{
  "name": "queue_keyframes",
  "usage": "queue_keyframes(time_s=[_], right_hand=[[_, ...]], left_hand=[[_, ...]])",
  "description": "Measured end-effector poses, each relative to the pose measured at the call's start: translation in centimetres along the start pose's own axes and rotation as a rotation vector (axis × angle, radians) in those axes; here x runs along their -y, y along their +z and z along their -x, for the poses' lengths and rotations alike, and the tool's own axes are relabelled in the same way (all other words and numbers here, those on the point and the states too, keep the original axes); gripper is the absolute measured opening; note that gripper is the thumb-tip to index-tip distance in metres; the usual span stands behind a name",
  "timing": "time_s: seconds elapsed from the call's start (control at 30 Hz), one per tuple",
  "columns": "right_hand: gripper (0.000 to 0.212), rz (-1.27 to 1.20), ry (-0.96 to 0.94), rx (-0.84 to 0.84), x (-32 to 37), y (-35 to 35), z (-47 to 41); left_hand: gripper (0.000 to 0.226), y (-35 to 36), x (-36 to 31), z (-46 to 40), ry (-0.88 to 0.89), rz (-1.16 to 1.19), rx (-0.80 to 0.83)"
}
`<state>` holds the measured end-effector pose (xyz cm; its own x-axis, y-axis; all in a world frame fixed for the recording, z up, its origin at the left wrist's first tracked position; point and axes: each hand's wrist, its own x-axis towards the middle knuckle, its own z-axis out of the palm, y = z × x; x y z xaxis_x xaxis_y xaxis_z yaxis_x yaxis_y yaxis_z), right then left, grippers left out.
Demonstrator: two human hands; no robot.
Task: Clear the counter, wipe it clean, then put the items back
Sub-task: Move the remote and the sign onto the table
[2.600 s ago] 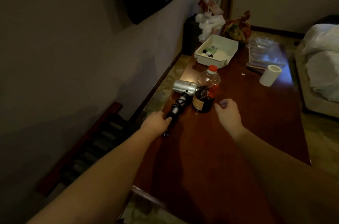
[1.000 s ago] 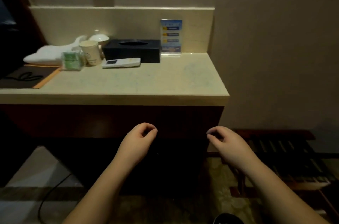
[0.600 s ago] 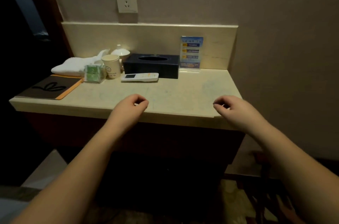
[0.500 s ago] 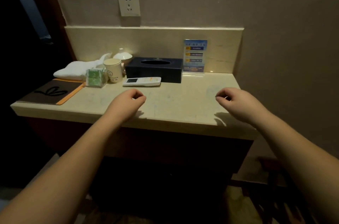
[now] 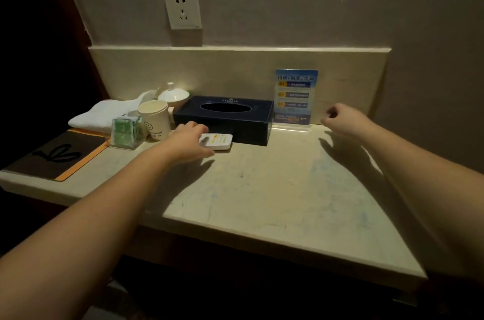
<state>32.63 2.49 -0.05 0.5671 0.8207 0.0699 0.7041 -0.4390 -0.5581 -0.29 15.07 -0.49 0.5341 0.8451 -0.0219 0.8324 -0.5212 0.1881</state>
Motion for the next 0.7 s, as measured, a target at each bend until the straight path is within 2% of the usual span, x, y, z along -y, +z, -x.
queue_keyframes(time_s=[0.13, 0.23, 0.43, 0.7], right_hand=[[0.045, -0.050, 0.005, -0.029, -0.4, 1.0, -2.6], [0.040, -0.075, -0.029, -0.049, -0.5, 1.8, -3.6], [0.036, -0.220, -0.061, 0.032, -0.4, 2.9, -4.2], [0.025, -0.251, -0.083, 0.036, 0.3, 3.8, -4.2]], left_hand=[[0.076, 0.4, 0.6, -1.5, -0.006, -0.097, 0.015], [0.071, 0.8, 1.0, -2.1, -0.017, -0.117, 0.022], [0.062, 1.0, 1.6, -2.9, -0.012, -0.115, 0.010], [0.056, -0.7, 1.9, -2.8, 0.088, -0.106, 0.138]])
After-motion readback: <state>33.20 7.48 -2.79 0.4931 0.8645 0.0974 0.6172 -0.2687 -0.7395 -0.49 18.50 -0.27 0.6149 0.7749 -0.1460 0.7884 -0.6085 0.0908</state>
